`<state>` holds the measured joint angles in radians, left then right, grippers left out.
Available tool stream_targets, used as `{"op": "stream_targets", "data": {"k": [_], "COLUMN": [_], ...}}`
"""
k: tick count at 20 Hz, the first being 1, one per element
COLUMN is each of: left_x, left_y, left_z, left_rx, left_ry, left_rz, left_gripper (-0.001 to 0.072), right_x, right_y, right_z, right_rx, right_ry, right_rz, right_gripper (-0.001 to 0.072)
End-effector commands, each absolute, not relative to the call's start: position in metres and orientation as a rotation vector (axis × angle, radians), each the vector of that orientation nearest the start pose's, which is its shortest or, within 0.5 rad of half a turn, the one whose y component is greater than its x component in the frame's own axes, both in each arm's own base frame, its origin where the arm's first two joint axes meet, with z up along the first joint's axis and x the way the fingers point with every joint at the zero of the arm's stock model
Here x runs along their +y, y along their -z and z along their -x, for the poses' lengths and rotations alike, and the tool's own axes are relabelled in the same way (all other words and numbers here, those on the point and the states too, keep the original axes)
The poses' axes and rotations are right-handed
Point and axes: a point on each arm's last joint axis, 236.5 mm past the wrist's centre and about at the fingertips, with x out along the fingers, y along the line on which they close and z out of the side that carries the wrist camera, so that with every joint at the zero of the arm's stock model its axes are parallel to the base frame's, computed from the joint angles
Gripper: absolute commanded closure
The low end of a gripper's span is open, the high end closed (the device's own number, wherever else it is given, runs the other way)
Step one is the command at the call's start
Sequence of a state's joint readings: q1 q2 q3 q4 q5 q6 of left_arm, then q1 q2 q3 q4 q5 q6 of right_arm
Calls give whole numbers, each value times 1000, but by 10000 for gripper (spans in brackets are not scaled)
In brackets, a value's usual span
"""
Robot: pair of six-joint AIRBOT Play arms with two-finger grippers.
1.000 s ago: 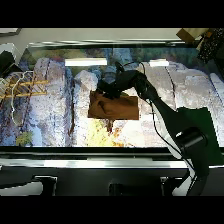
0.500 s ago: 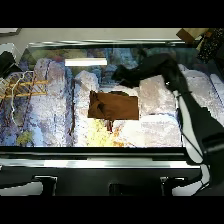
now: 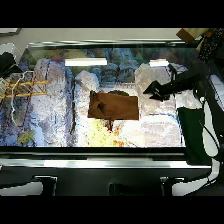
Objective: Fold the clothes and pants, and hang the long-sleeved shirts on hangers.
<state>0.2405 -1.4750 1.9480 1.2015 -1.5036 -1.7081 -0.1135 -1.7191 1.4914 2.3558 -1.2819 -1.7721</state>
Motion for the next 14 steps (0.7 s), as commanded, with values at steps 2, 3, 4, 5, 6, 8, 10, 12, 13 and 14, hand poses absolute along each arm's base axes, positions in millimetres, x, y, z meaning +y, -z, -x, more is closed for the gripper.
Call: {"op": "stream_targets", "data": {"k": [2,3,4,5,6,8,10,12,13,14], "left_x": [25,25,25,25,25,25,24,22,21,20], "left_y": [-198,-197,-195,-193,-189,-181,-170,-162,-159,-159], "left_z": [-459,-460,-460,-461,-460,-459,-456,-454,-454,-454], "left_rx": [999,1002,1006,1011,1020,1042,1070,1093,1099,1100], "left_ry": [40,39,39,39,36,35,32,32,34,35], "left_rz": [452,453,454,455,460,467,474,479,479,478], "left_gripper": [694,694,695,694,695,694,694,694,695,694], "right_x": [117,118,121,122,124,127,130,129,129,132], "right_y": [57,63,67,72,77,82,83,82,82,82], "right_z": [-450,-451,-452,-454,-455,-457,-460,-465,-468,-469], "right_rx": [1363,1367,1368,1370,1373,1369,1359,1340,1332,1328], "right_ry": [-522,-523,-530,-529,-528,-537,-546,-534,-530,-529], "right_rz": [-686,-692,-711,-729,-745,-773,-798,-806,-809,-806], "right_gripper": [170,170,171,171,171,172,174,174,174,174]}}
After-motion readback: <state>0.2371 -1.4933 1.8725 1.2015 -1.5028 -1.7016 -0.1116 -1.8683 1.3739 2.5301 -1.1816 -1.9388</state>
